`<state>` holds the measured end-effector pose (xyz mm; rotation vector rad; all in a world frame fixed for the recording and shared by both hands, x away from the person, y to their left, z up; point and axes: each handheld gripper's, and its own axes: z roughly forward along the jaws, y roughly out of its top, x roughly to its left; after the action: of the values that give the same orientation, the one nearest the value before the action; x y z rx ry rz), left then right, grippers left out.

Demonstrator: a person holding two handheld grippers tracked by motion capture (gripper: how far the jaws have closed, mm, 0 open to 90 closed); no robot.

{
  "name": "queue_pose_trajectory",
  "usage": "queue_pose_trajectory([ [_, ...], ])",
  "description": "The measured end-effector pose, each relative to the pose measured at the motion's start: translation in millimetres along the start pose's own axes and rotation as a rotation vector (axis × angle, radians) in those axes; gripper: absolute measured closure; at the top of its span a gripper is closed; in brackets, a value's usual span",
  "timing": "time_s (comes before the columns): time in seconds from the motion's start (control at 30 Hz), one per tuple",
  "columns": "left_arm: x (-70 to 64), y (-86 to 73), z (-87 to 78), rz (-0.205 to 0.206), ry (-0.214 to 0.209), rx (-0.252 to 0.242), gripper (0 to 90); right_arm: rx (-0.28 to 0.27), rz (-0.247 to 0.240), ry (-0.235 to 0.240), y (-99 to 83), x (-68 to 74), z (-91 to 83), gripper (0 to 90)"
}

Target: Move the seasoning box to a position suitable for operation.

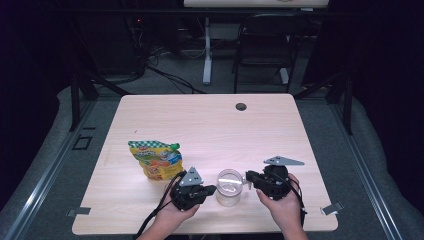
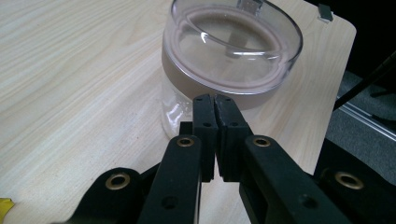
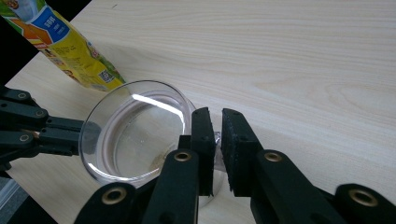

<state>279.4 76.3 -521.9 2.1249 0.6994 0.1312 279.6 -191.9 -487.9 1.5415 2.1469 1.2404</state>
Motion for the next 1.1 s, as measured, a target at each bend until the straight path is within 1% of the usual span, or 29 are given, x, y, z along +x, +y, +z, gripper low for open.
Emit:
queue_pose_trajectory([
  [0.13, 0.7, 0.2, 0.3, -0.007, 0.004, 0.003, 86.8, 0.001, 0.0, 0.002, -0.2, -0.3, -0.2, 83.3],
  [0.17, 1.7, 0.1, 0.5, -0.014, 0.001, -0.005, 86.8, 0.0, -0.001, 0.001, -0.2, -0.3, -0.2, 83.3],
  [0.33, 2.1, 0.7, -0.6, -0.016, 0.002, -0.01, 85.8, -0.001, 0.003, 0.001, -0.4, -0.2, 0.0, 84.1],
  [0.37, 2.8, 1.0, -1.4, -0.027, -0.007, -0.016, 83.7, -0.001, 0.003, 0.005, -0.4, -0.3, 0.1, 83.8],
  [0.4, 2.8, 1.0, -1.4, -0.027, -0.007, -0.016, 83.6, -0.001, 0.003, 0.005, -0.4, -0.3, 0.1, 83.8],
  [0.43, 3.0, 1.5, -1.6, -0.033, -0.022, -0.018, 83.6, -0.003, 0.005, 0.004, -0.5, -0.1, 0.4, 83.8],
  [0.47, 2.5, 2.0, -1.5, -0.042, -0.028, -0.018, 84.5, 0.0, 0.004, 0.004, -0.3, -0.4, 0.2, 83.8],
  [0.5, 2.4, 2.7, -1.5, -0.039, -0.035, -0.021, 85.5, 0.0, 0.004, 0.004, -0.3, -0.5, 0.2, 83.8],
  [0.63, 1.1, 4.8, -1.6, -0.03, -0.037, -0.031, 86.3, -0.001, 0.002, 0.001, -0.5, -0.5, 0.2, 83.8],
  [0.67, 0.0, 5.7, -1.7, -0.032, -0.03, -0.029, 86.5, 0.0, 0.003, 0.002, -0.6, -0.6, 0.1, 83.9],
  [0.73, -0.5, 6.4, -1.9, -0.031, -0.036, -0.029, 86.9, -0.003, 0.007, 0.002, -0.7, -0.6, 0.3, 83.9],
  [0.8, -2.0, 7.7, -1.5, -0.015, -0.029, -0.041, 86.9, -0.003, 0.006, 0.003, -0.7, -0.7, 0.3, 83.9],
  [0.83, -1.6, 9.8, -2.2, 0.004, -0.027, -0.04, 85.2, 0.0, 0.009, 0.005, -0.2, -1.3, 0.3, 83.9],
  [0.87, -1.6, 9.8, -2.2, 0.004, -0.027, -0.04, 83.5, 0.008, 0.01, 0.01, 0.5, -3.0, 0.2, 83.7],
  [0.9, -0.2, 12.9, -3.0, 0.024, -0.03, -0.05, 83.5, 0.002, 0.021, 0.017, 0.9, -4.9, 1.0, 83.2],
  [0.93, 0.8, 14.6, -3.3, 0.031, -0.034, -0.041, 83.5, 0.006, 0.029, 0.028, 1.6, -8.0, 1.5, 82.8],
  [0.97, 0.8, 14.6, -3.3, 0.031, -0.034, -0.041, 83.6, 0.006, 0.029, 0.028, 1.6, -8.0, 1.5, 82.8],
  [1.03, 1.5, 17.5, -5.0, 0.055, -0.041, -0.041, 84.2, 0.01, 0.054, 0.05, 2.6, -14.7, 1.5, 82.1],
  [1.07, 2.0, 18.5, -5.7, 0.054, -0.049, -0.041, 84.8, 0.011, 0.058, 0.057, 2.1, -17.1, 0.8, 82.0],
  [1.1, 2.4, 19.7, -5.9, 0.042, -0.066, -0.051, 84.7, 0.013, 0.052, 0.049, 1.9, -17.0, 0.6, 81.9],
])
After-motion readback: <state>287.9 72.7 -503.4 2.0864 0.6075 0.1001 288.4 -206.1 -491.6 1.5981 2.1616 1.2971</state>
